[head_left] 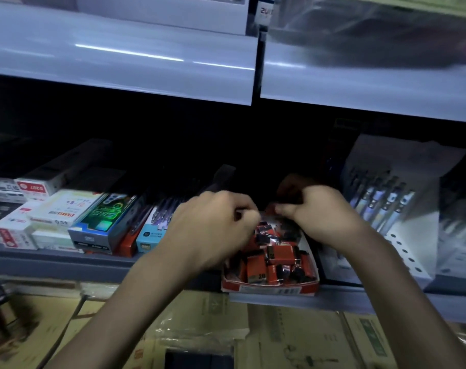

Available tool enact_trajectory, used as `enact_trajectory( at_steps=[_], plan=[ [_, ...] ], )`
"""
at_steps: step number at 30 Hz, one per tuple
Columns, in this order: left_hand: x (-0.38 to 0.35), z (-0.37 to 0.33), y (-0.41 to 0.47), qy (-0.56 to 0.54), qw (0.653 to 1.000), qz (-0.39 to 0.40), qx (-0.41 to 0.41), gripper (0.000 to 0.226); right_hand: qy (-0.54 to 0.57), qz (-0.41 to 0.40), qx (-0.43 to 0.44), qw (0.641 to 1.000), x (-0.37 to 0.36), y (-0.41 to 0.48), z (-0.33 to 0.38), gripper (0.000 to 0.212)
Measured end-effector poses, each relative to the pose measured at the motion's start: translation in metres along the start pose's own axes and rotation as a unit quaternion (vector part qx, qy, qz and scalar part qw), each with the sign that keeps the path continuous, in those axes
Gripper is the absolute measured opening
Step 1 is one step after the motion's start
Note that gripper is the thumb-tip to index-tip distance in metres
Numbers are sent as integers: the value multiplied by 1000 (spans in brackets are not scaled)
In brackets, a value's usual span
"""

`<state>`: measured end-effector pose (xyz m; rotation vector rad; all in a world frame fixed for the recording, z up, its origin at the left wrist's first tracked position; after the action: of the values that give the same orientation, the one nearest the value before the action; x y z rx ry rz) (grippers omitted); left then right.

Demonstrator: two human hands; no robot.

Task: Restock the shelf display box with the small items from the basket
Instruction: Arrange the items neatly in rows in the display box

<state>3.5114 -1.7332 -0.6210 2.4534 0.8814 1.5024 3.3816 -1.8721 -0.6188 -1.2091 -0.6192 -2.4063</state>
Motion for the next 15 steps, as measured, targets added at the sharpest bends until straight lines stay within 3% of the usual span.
enact_trajectory(
  at_steps=[3,7,10,15],
  plan=[
    [-7,-11,-4,98,994,12,-56,51,13,-25,-13,1000,-5,6,0,19],
    [-15,-16,-11,132,988,11,-82,46,-55,21,-21,998,-24,15,-3,24],
    [-14,-5,-16,106,993,0,-61,48,-79,60,-3,995,-33,16,-1,19],
    [-6,16,-36,-16,998,-61,-1,44,-24,95,-8,995,-33,22,4,16]
  ],
)
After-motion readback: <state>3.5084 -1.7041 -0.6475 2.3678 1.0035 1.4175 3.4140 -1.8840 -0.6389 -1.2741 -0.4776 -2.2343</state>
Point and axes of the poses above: each hand's wrist, its own y-axis towards the middle knuckle, its own x-axis out of the back of the hand, z = x × y, the point moved 7 cm from there along y, towards the middle knuckle, and after that the axes turned 8 degrees about -z, right-handed, at the moved point
